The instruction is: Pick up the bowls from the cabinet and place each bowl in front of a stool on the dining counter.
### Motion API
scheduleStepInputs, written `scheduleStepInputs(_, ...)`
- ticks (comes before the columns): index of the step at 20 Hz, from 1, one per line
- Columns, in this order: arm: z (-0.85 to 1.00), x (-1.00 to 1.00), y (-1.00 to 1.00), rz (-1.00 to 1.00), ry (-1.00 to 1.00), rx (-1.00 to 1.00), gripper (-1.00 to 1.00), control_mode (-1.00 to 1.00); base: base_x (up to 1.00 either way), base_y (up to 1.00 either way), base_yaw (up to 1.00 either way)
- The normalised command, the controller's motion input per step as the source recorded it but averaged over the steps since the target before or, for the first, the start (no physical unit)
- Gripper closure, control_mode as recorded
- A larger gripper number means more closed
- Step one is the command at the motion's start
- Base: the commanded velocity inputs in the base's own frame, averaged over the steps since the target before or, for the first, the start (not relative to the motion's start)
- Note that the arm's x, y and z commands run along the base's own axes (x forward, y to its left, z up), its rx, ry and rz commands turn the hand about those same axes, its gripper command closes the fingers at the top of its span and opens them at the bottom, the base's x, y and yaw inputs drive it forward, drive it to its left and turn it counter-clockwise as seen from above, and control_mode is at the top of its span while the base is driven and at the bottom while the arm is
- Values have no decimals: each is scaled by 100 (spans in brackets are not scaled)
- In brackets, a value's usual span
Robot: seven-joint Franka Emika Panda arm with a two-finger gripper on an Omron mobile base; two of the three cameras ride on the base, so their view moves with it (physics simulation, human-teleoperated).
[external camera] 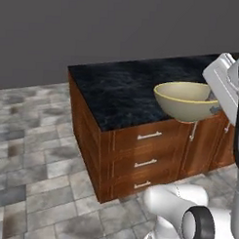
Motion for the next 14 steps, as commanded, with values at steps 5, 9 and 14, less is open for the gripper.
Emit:
scheduleStepInputs(5,0,0,0,0,0,0,100,100,65,100,18)
scheduleStepInputs(9,0,0,0,0,0,0,100,100,100,100,1)
scheduleStepInputs(14,0,0,0,0,0,0,100,100,100,100,-2)
